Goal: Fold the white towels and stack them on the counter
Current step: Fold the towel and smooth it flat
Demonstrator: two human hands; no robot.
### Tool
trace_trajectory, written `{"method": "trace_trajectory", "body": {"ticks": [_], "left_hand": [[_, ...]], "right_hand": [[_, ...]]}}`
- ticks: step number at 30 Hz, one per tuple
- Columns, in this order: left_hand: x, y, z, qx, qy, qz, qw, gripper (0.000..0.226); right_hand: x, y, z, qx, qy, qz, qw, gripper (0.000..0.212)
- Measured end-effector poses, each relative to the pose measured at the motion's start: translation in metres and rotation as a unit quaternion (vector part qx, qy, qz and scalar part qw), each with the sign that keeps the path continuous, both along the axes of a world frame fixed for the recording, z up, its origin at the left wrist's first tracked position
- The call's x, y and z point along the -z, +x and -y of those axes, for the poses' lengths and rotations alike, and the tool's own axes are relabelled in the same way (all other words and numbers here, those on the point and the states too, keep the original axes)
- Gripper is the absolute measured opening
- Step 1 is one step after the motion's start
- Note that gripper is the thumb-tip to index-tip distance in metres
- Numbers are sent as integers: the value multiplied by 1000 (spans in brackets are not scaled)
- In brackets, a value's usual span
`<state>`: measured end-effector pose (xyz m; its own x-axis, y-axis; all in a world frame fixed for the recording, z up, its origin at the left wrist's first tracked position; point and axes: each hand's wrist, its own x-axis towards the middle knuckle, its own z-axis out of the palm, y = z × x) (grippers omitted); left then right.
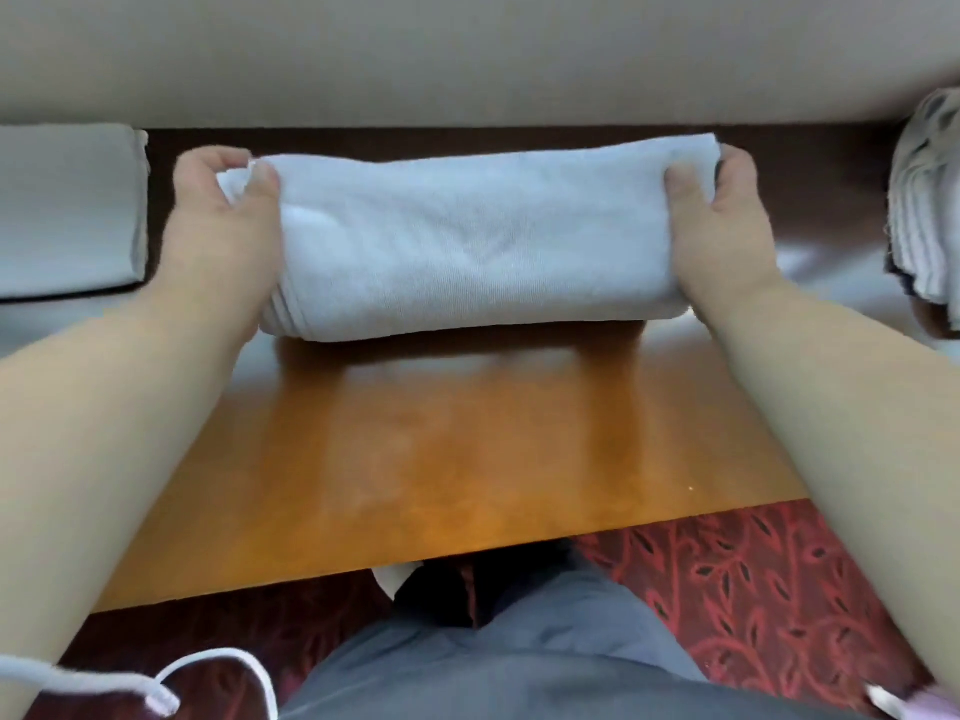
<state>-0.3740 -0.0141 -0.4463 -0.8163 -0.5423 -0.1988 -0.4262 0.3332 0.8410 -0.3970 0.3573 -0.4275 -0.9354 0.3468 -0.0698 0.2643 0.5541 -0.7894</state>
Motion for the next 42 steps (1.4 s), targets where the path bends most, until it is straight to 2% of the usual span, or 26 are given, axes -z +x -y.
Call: {"method": "trace_trajectory", "body": {"ticks": [4,6,8,10,12,14,19,22,27,29,31,32,33,34,35,36,38,40,42], "left_hand": [[11,-37,3,7,-27,58,998,52],[9,-40,4,5,-9,82,997,69],[5,-34,6,-12,24,85,996,84],[5,-17,5,-22,2,78,997,88],[9,2,-2,-7,-39,77,996,86],[14,15,-15,14,-31,62,997,81],[25,8,-20,39,-41,49,997,54],[27,-4,-12,54,-64,77,993,52],[20,-23,-2,68,-16,129,989,47],[16,-24,-9,51,-35,129,990,48],[6,-12,-20,21,-121,45,991,54],[0,-4,-28,28,-193,-27,980,58],[-5,3,-40,76,-263,-93,957,60],[-6,8,-54,164,-316,-140,924,60],[-6,10,-67,270,-349,-151,885,59],[-5,9,-80,354,-376,-121,848,59],[3,1,-94,425,-426,-13,798,62],[10,-10,-95,439,-446,34,779,65],[14,-18,-90,445,-443,47,777,69]], "right_hand": [[21,-41,4,-2,40,54,998,55],[34,-51,4,-3,60,92,994,64],[42,-53,5,2,63,110,992,66],[46,-54,7,10,69,107,992,65],[48,-55,7,15,84,106,991,65],[49,-55,8,15,100,107,989,65],[49,-54,10,15,128,116,985,64],[49,-56,9,9,146,132,980,64],[35,-56,9,-15,193,183,964,70],[25,-52,13,-11,212,147,966,73],[14,-37,28,-19,231,51,971,75],[10,-27,39,-43,240,2,970,72],[8,-17,53,-88,249,-34,964,67],[9,-9,67,-146,259,-50,953,61],[12,-2,80,-204,274,-46,939,57],[15,1,91,-248,296,-30,922,53],[22,-1,100,-287,343,15,894,53],[28,-9,97,-302,359,53,882,57],[32,-17,89,-318,362,64,874,62]]}}
